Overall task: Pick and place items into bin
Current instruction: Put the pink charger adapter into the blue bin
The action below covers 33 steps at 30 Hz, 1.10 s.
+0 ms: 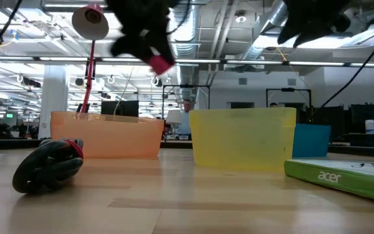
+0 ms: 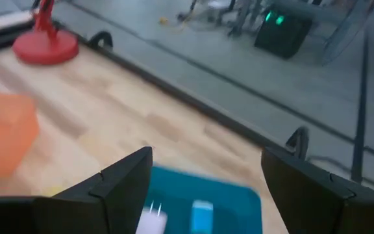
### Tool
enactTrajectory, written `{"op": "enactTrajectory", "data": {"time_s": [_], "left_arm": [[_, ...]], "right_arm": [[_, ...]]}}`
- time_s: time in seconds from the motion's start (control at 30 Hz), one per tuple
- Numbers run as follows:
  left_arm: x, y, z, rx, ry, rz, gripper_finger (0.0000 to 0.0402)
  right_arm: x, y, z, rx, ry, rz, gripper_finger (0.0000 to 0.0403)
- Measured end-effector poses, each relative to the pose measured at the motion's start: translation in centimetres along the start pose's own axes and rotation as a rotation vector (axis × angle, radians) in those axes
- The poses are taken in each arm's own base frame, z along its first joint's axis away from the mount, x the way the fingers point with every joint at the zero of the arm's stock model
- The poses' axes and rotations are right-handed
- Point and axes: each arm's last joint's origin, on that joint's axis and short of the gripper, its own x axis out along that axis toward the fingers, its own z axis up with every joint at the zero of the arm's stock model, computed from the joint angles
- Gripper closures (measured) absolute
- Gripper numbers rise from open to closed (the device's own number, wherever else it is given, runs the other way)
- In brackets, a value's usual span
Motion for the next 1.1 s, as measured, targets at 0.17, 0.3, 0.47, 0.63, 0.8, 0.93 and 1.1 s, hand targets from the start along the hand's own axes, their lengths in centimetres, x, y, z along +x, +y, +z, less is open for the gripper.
{"op": "enactTrajectory", "data": {"time_s": [0.17, 0.3, 0.47, 0.63, 0.8, 0.93, 1.1], "left_arm": [[3.8, 2.8, 4.8, 0.084, -0.104, -0.187, 0.0266], [7.8, 3.7, 6.6, 0.163, -0.171, -0.413, 0.0266], [13.0, 3.1, 7.5, 0.250, -0.255, -0.446, 0.0266], [17.0, 1.0, 9.2, 0.395, -0.323, -0.495, 0.0266], [21.0, -0.9, 10.2, 0.410, -0.313, -0.508, 0.0266], [24.5, -1.3, 9.6, 0.413, -0.203, -0.476, 0.0266], [26.5, -1.2, 9.5, 0.409, -0.099, -0.378, 0.0260]], "right_arm": [[-1.5, -0.8, -1.6, 0.016, 0.109, 0.042, 0.0117], [-2.7, -0.7, -2.7, 0.059, 0.129, 0.051, 0.0117], [-3.7, 0.1, -3.6, 0.083, 0.127, 0.094, 0.0117], [-3.9, 0.4, -3.8, 0.099, 0.124, 0.098, 0.0117], [-3.8, 0.4, -3.8, 0.104, 0.125, 0.099, 0.0117], [-3.9, 0.4, -3.8, 0.103, 0.125, 0.100, 0.0117], [-3.9, 0.4, -3.8, 0.099, 0.124, 0.100, 0.0117]]}}
